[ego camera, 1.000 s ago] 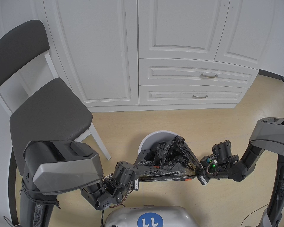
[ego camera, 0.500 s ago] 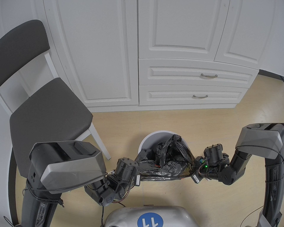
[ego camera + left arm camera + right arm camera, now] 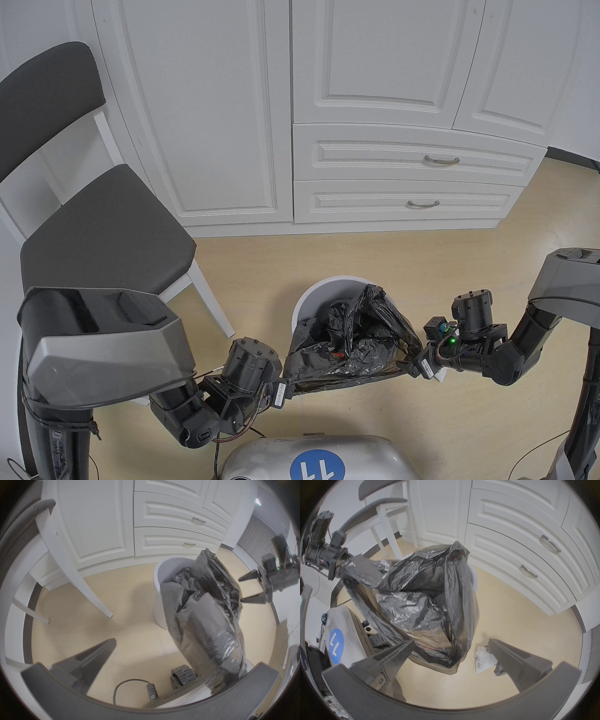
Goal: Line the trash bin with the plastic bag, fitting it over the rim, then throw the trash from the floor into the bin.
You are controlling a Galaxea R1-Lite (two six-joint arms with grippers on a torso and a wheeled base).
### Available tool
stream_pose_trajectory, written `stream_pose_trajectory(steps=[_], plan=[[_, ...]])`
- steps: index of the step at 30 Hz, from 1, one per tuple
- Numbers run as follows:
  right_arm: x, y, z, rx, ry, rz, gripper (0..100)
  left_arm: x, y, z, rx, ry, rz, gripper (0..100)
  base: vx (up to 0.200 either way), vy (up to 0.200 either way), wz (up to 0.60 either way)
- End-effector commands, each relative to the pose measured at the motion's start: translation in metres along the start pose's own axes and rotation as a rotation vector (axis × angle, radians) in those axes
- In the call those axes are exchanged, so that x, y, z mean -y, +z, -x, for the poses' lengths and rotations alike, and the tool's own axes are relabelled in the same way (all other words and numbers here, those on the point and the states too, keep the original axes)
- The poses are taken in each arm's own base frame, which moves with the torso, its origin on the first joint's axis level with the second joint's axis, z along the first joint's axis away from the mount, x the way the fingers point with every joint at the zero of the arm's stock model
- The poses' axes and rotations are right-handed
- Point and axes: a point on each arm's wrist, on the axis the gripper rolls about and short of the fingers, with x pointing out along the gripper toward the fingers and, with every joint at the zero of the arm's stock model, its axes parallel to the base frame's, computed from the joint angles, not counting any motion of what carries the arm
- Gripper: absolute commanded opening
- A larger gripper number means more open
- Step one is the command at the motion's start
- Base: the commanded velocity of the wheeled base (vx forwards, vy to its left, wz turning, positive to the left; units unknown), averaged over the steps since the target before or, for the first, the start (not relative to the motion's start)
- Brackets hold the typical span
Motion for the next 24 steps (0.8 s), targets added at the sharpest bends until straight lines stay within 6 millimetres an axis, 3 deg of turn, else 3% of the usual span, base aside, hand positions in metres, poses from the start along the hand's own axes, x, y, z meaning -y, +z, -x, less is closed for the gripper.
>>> stream_pose_trajectory(steps=[1,4,9,12,16,20,24], plan=[[0.003,0.011,0.006,0.047,-0.013,-0.027,100,0.000,0.007,0.036,0.023,-0.033,-0.072,100,0.000,0.000,0.00],[0.001,0.015,0.004,0.057,-0.008,-0.055,100,0.002,0.015,0.059,0.062,-0.063,-0.133,100,0.000,0.000,0.00],[0.001,0.016,0.003,0.067,-0.008,-0.056,100,0.008,0.026,0.075,0.082,-0.088,-0.164,100,0.000,0.000,0.00],[0.001,0.017,0.001,0.067,-0.008,-0.058,100,0.014,0.017,0.072,0.021,-0.106,-0.197,100,0.000,0.000,0.00],[0.000,0.015,-0.003,0.062,-0.005,-0.075,100,0.020,-0.003,0.046,-0.050,-0.093,-0.214,100,0.000,0.000,0.00],[0.001,0.016,-0.004,0.065,-0.005,-0.091,100,0.022,0.014,0.039,0.023,-0.094,-0.181,100,0.000,0.000,0.00],[0.002,0.019,-0.008,0.073,-0.008,-0.103,100,0.033,0.046,0.041,0.126,-0.117,-0.169,100,0.000,0.000,0.00]])
